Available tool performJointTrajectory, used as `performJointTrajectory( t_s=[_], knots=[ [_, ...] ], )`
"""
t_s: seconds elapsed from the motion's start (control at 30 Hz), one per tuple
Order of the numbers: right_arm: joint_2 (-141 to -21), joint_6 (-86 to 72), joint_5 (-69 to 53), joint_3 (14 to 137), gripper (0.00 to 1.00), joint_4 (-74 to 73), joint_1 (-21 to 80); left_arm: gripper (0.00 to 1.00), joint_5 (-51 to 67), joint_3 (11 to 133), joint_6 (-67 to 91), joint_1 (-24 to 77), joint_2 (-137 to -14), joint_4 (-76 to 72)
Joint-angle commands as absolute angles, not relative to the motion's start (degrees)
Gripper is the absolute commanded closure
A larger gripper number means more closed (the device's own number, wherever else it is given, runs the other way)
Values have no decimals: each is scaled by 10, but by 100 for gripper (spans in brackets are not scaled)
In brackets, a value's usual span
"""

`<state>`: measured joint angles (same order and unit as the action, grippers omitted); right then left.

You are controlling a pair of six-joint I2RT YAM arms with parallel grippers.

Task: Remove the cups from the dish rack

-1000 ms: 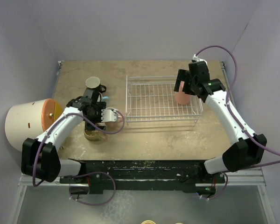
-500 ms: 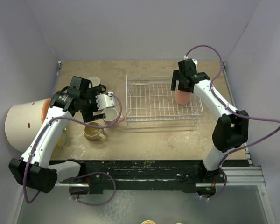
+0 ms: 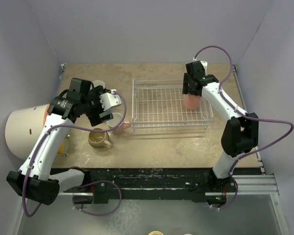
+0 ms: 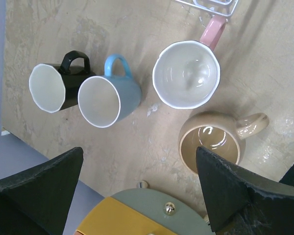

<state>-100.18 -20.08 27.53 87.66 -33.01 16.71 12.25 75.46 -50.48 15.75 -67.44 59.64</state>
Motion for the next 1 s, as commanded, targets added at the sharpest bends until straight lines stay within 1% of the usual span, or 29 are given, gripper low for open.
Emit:
performJointTrajectory(
  t_s=[0.0,0.17,0.23,0.33,0.37,0.47,0.57,0.63,0.73,0.87,0.97],
  knots=[
    [-971,-200,282,866,17,-326,167,1,139,774,-490,154,-660,573],
    [-982,-192,261,873,19,-326,166,1,141,779,-483,154,-659,562],
    [-989,-192,255,876,22,-326,166,1,146,783,-479,154,-660,562],
    [-991,-192,243,880,31,-326,166,1,154,786,-479,154,-662,566],
    [-990,-192,240,882,36,-325,166,1,155,786,-480,155,-662,566],
    [-986,-191,234,895,42,-333,166,1,154,787,-486,155,-661,560],
    [-972,-198,216,920,53,-349,166,1,155,789,-489,155,-659,554],
    [-955,-193,213,944,57,-343,167,1,163,791,-491,154,-658,553],
    [-932,-201,141,993,65,-362,169,1,188,794,-496,154,-651,552],
    [-905,-233,16,1050,69,-384,184,1,239,788,-523,154,-627,522],
    [-862,-295,-137,1014,70,-338,184,1,258,777,-549,154,-612,476]
  ],
)
